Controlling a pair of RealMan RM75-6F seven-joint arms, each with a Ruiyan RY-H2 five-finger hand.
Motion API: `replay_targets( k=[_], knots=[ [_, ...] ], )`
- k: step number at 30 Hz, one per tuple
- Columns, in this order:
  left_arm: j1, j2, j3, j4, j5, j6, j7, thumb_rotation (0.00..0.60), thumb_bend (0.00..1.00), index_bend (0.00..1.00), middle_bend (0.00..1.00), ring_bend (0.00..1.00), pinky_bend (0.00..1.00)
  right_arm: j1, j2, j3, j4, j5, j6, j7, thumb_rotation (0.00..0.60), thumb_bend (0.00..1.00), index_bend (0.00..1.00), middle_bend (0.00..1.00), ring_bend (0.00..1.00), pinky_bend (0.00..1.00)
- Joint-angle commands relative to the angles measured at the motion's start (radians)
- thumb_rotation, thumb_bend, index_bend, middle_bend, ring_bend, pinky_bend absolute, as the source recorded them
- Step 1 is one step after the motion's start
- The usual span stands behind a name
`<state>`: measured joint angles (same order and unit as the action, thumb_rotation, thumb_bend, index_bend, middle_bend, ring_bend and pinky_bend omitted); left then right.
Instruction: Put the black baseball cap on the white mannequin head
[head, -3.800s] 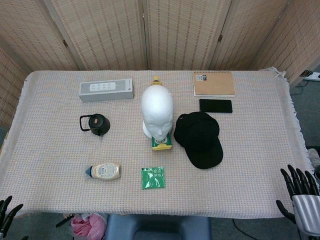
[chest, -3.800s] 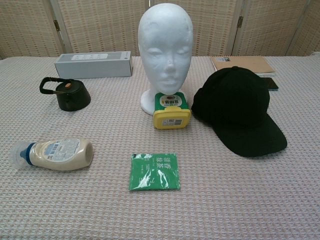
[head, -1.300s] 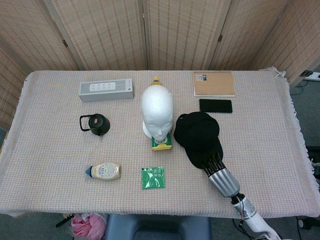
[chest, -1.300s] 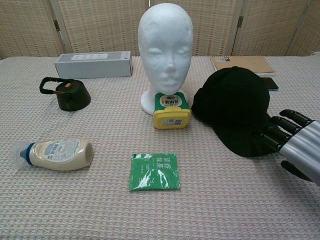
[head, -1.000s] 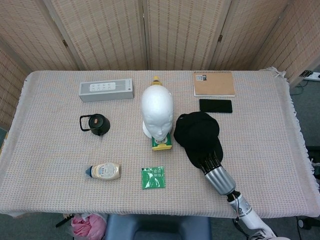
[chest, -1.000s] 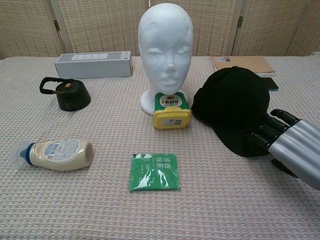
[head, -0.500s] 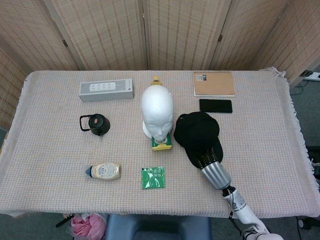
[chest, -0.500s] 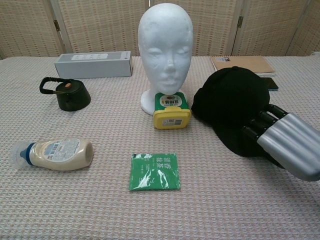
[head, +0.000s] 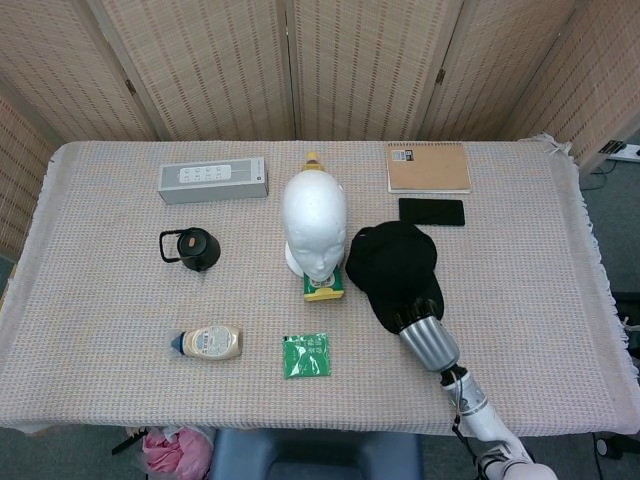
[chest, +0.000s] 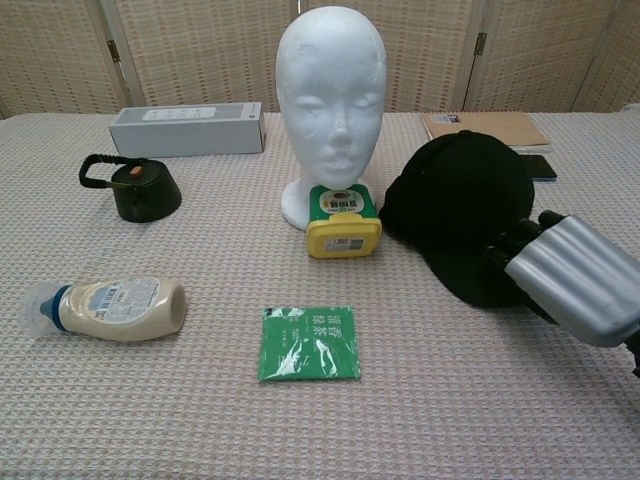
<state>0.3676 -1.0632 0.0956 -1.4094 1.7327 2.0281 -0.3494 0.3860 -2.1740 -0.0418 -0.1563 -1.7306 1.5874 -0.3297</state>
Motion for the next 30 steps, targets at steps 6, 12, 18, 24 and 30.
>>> replay_targets(
  k=[6, 12, 18, 24, 30],
  knots=[
    [0.007, -0.007, -0.008, 0.005, -0.009, 0.012, -0.001, 0.6, 0.09, 0.2, 0.05, 0.04, 0.14, 0.019, -0.022, 0.03, 0.015, 0.043, 0.038, 0.066, 0.6, 0.36, 0.65, 0.64, 0.63, 0.81],
    [0.01, -0.013, -0.009, 0.006, -0.004, 0.016, 0.012, 0.6, 0.09, 0.2, 0.05, 0.04, 0.14, 0.025, -0.016, 0.068, 0.021, 0.09, 0.068, 0.128, 0.6, 0.43, 0.69, 0.67, 0.68, 0.87],
    [0.01, -0.015, -0.012, 0.004, -0.007, 0.014, 0.018, 0.6, 0.09, 0.2, 0.05, 0.04, 0.14, 0.055, 0.006, 0.121, 0.016, 0.146, 0.118, 0.191, 0.6, 0.51, 0.72, 0.69, 0.7, 0.9],
    [0.011, -0.017, -0.012, 0.001, -0.003, 0.013, 0.03, 0.6, 0.09, 0.2, 0.05, 0.04, 0.14, 0.077, 0.032, 0.161, 0.009, 0.187, 0.169, 0.241, 0.6, 0.58, 0.74, 0.71, 0.72, 0.92],
    [0.009, -0.02, -0.012, -0.004, 0.0, 0.008, 0.045, 0.6, 0.09, 0.2, 0.05, 0.04, 0.14, 0.105, 0.062, 0.187, -0.005, 0.212, 0.236, 0.251, 0.6, 0.61, 0.75, 0.72, 0.72, 0.93]
  ],
)
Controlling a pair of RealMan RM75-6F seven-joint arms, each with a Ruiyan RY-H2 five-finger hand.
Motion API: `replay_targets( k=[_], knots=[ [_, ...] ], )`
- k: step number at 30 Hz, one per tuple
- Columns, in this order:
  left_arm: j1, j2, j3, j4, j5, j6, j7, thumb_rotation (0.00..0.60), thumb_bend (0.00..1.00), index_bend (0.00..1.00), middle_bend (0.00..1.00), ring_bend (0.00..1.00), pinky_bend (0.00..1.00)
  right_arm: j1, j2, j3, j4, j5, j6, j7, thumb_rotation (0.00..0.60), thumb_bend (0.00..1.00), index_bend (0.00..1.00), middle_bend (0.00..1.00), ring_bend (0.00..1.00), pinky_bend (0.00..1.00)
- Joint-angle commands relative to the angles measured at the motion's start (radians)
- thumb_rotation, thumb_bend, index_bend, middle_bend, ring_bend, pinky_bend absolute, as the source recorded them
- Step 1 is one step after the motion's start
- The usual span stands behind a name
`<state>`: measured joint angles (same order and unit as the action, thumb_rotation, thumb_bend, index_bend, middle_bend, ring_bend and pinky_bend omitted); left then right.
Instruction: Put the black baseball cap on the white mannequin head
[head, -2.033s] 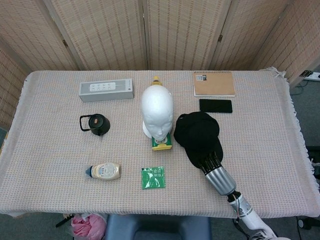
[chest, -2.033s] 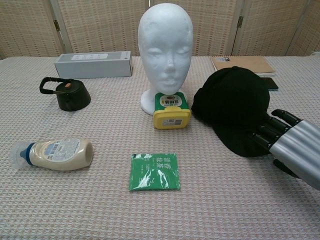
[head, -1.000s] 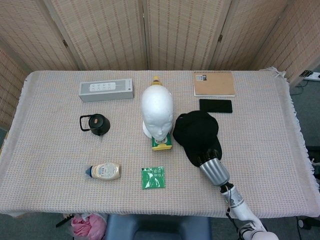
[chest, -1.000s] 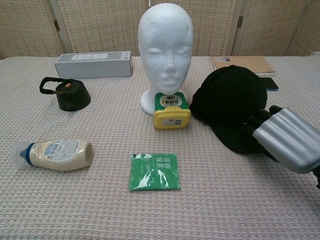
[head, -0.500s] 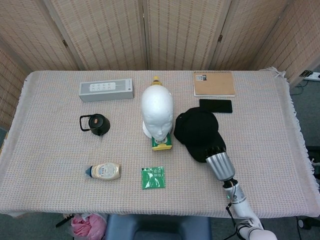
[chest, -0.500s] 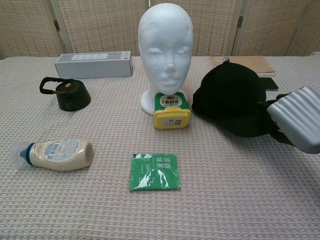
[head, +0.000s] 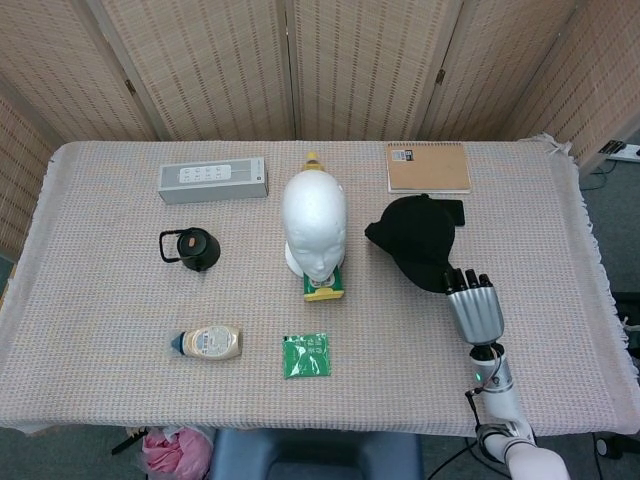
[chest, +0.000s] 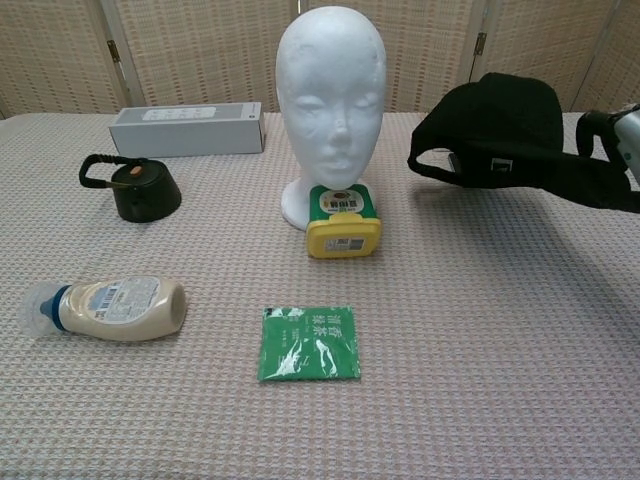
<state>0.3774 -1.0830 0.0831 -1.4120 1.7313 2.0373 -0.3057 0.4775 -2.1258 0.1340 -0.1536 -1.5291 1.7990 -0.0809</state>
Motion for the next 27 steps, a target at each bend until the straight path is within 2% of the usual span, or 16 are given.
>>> replay_targets(
  k=[1, 8, 13, 17, 19, 21, 24, 27],
  knots=[
    [0.0, 0.0, 0.0, -0.002, 0.001, -0.001, 0.003, 0.6, 0.09, 0.2, 0.05, 0.04, 0.14, 0.02, 0.021, 0.018, -0.011, 0.016, 0.038, -0.001, 0.6, 0.62, 0.75, 0.72, 0.72, 0.93],
    [0.0, 0.001, 0.001, -0.001, 0.002, -0.003, 0.001, 0.6, 0.09, 0.2, 0.05, 0.04, 0.14, 0.079, 0.082, 0.046, -0.049, 0.028, 0.151, -0.068, 0.6, 0.64, 0.77, 0.73, 0.74, 0.94],
    [-0.006, 0.002, 0.002, -0.008, 0.005, -0.015, 0.013, 0.6, 0.09, 0.2, 0.05, 0.04, 0.14, 0.154, 0.15, 0.046, -0.162, -0.002, 0.253, -0.194, 0.6, 0.65, 0.77, 0.73, 0.74, 0.94],
    [-0.005, 0.004, 0.002, -0.01, 0.005, -0.014, 0.01, 0.6, 0.09, 0.2, 0.05, 0.04, 0.14, 0.225, 0.217, 0.029, -0.355, -0.065, 0.291, -0.381, 0.6, 0.64, 0.77, 0.73, 0.74, 0.94],
    [-0.002, 0.004, 0.0, -0.01, 0.002, -0.007, 0.002, 0.6, 0.09, 0.2, 0.05, 0.04, 0.14, 0.261, 0.263, 0.018, -0.499, -0.107, 0.279, -0.513, 0.6, 0.64, 0.77, 0.72, 0.74, 0.94],
    [0.001, 0.007, 0.001, -0.006, -0.001, -0.002, -0.015, 0.6, 0.09, 0.2, 0.05, 0.04, 0.14, 0.289, 0.307, 0.011, -0.648, -0.143, 0.241, -0.652, 0.6, 0.64, 0.77, 0.72, 0.74, 0.94],
    [0.003, 0.014, 0.001, -0.001, -0.01, -0.001, -0.044, 0.6, 0.09, 0.2, 0.05, 0.04, 0.14, 0.321, 0.345, 0.015, -0.816, -0.177, 0.169, -0.813, 0.6, 0.64, 0.77, 0.72, 0.74, 0.94],
    [0.002, 0.023, 0.0, 0.004, -0.022, -0.009, -0.075, 0.6, 0.09, 0.2, 0.05, 0.04, 0.14, 0.348, 0.344, 0.029, -0.91, -0.208, 0.114, -0.925, 0.6, 0.63, 0.77, 0.72, 0.74, 0.94]
  ],
)
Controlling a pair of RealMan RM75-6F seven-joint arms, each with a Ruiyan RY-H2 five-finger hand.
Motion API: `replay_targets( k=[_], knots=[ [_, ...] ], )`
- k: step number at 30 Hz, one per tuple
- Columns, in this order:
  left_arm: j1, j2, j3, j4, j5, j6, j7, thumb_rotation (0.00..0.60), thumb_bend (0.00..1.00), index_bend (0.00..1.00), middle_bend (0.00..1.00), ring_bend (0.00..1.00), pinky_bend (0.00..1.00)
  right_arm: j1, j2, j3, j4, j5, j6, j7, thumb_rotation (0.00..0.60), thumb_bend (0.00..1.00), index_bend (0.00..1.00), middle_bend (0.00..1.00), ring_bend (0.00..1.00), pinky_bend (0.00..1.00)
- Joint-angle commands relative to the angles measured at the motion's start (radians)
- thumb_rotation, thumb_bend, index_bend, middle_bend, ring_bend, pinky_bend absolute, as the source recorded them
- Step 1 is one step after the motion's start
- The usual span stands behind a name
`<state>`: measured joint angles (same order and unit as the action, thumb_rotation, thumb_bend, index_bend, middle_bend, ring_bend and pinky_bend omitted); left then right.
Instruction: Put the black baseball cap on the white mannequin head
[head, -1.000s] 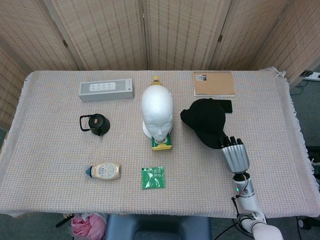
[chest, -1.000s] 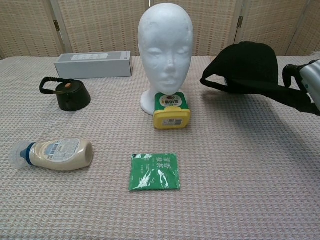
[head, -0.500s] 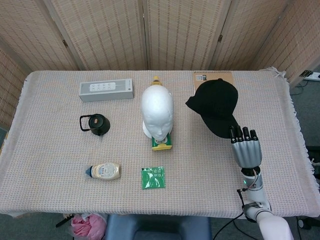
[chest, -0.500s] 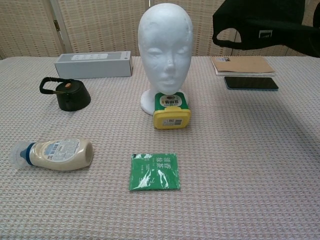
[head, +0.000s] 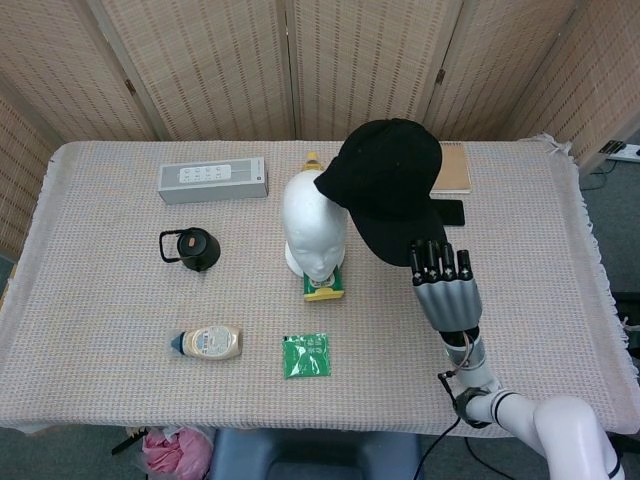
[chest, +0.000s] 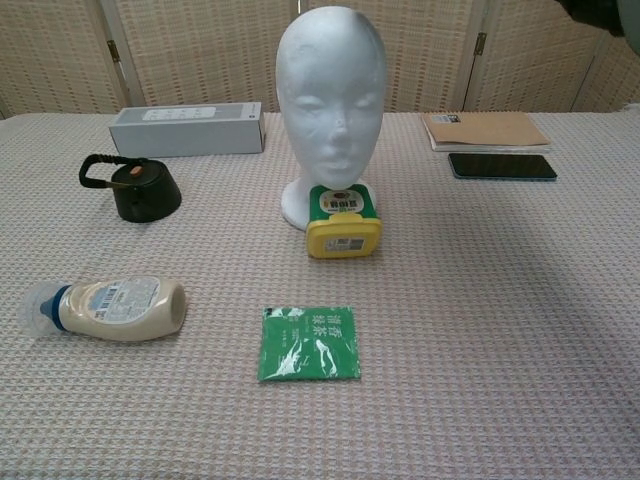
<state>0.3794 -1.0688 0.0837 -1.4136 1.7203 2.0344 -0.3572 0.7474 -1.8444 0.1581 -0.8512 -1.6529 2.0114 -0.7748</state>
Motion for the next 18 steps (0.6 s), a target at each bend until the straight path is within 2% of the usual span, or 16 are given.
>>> replay_targets(
  k=[1, 7, 18],
  knots=[
    [-0.002, 0.011, -0.001, 0.007, -0.015, -0.009, -0.032, 0.6, 0.09, 0.2, 0.05, 0.04, 0.14, 0.085, 0.058, 0.009, -0.231, -0.092, -0.113, -0.261, 0.6, 0.63, 0.77, 0.72, 0.74, 0.94],
    [-0.004, 0.022, 0.001, 0.016, -0.019, -0.017, -0.067, 0.6, 0.09, 0.2, 0.05, 0.04, 0.14, 0.107, 0.006, 0.037, -0.287, -0.118, -0.202, -0.422, 0.6, 0.63, 0.77, 0.72, 0.74, 0.94],
    [0.001, 0.03, 0.0, 0.041, -0.032, -0.015, -0.125, 0.6, 0.09, 0.2, 0.05, 0.04, 0.14, 0.111, -0.096, 0.08, -0.247, -0.131, -0.281, -0.574, 0.6, 0.63, 0.77, 0.72, 0.74, 0.94]
  ],
)
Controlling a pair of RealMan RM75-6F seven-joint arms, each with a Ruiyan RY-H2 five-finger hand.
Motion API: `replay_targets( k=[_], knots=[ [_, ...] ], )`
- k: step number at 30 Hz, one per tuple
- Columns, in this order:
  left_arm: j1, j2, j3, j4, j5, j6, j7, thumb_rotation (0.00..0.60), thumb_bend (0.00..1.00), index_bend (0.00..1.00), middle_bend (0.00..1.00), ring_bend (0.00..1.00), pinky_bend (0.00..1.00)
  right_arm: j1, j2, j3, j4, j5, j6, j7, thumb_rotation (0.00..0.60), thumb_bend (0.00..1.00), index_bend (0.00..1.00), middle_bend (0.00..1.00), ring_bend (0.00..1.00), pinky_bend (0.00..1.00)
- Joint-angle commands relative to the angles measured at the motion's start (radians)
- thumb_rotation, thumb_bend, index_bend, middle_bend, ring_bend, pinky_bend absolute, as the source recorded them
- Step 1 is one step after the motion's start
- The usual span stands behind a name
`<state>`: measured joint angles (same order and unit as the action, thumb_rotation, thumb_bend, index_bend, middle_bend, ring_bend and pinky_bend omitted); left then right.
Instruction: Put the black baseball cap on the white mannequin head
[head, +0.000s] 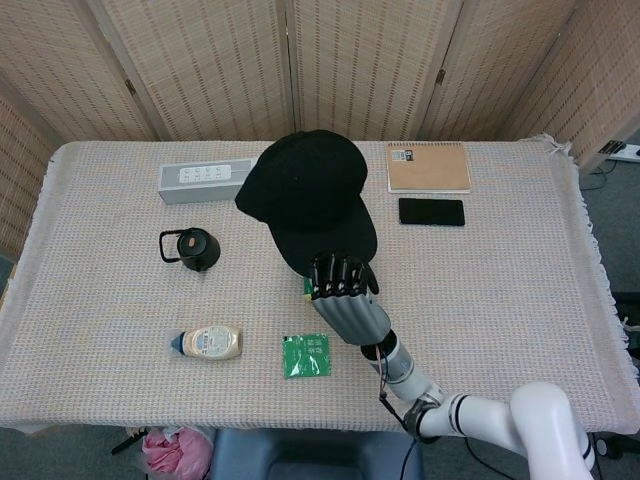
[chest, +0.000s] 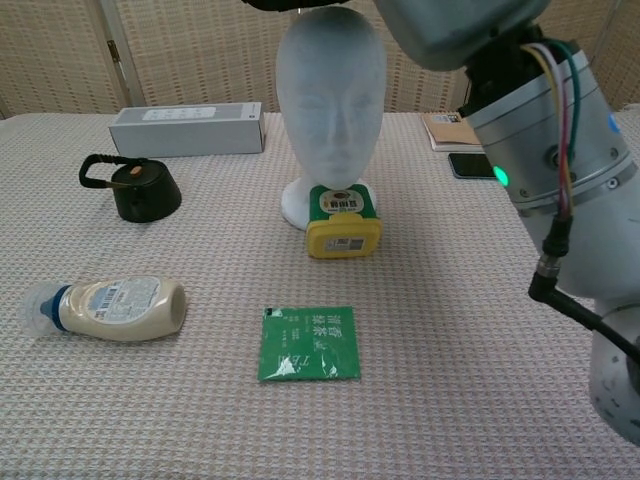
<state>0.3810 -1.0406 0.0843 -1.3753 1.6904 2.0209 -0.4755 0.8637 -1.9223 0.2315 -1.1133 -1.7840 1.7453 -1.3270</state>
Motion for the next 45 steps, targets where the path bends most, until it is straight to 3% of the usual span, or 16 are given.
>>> replay_targets(
  k=[1, 8, 17, 29, 32, 35, 38, 40, 45],
  knots=[
    [0.0, 0.003, -0.001, 0.004, -0.002, -0.001, -0.011, 0.6, 0.09, 0.2, 0.05, 0.04, 0.14, -0.01, -0.026, 0.009, 0.021, 0.003, -0.018, -0.029, 0.6, 0.63, 0.77, 0.72, 0.74, 0.94],
    [0.006, 0.001, 0.0, 0.016, -0.006, 0.004, -0.032, 0.6, 0.09, 0.2, 0.05, 0.04, 0.14, -0.03, -0.068, 0.021, 0.081, 0.021, -0.045, -0.055, 0.6, 0.63, 0.77, 0.72, 0.74, 0.94],
    [0.007, 0.003, -0.003, 0.018, -0.011, 0.003, -0.05, 0.6, 0.09, 0.2, 0.05, 0.04, 0.14, -0.021, -0.126, 0.036, 0.185, 0.032, -0.076, 0.004, 0.6, 0.62, 0.77, 0.72, 0.74, 0.94],
    [0.008, 0.004, -0.009, 0.022, -0.021, 0.001, -0.068, 0.6, 0.09, 0.2, 0.05, 0.04, 0.14, -0.039, -0.199, -0.004, 0.296, 0.029, -0.095, 0.053, 0.6, 0.62, 0.77, 0.72, 0.74, 0.94],
    [0.006, 0.007, -0.01, 0.019, -0.024, -0.005, -0.068, 0.6, 0.09, 0.2, 0.05, 0.04, 0.14, -0.051, -0.208, -0.012, 0.3, 0.035, -0.101, 0.053, 0.6, 0.54, 0.76, 0.68, 0.73, 0.94],
    [0.006, 0.008, -0.012, 0.017, -0.029, -0.007, -0.073, 0.6, 0.09, 0.2, 0.05, 0.04, 0.14, -0.08, -0.207, -0.016, 0.259, 0.058, -0.117, 0.034, 0.6, 0.39, 0.64, 0.57, 0.68, 0.9],
    [0.005, 0.008, -0.013, 0.015, -0.03, -0.011, -0.069, 0.6, 0.09, 0.2, 0.05, 0.04, 0.14, -0.108, -0.196, -0.02, 0.195, 0.079, -0.134, -0.009, 0.6, 0.3, 0.35, 0.41, 0.56, 0.79],
    [0.003, 0.008, -0.012, 0.013, -0.027, -0.015, -0.063, 0.6, 0.09, 0.2, 0.05, 0.04, 0.14, -0.128, -0.186, -0.023, 0.145, 0.093, -0.146, -0.035, 0.6, 0.27, 0.22, 0.35, 0.5, 0.75],
    [0.001, 0.011, -0.014, 0.006, -0.032, -0.021, -0.059, 0.6, 0.09, 0.2, 0.05, 0.04, 0.14, -0.208, -0.143, -0.048, -0.015, 0.136, -0.16, -0.142, 0.6, 0.2, 0.02, 0.18, 0.37, 0.66]
  ],
)
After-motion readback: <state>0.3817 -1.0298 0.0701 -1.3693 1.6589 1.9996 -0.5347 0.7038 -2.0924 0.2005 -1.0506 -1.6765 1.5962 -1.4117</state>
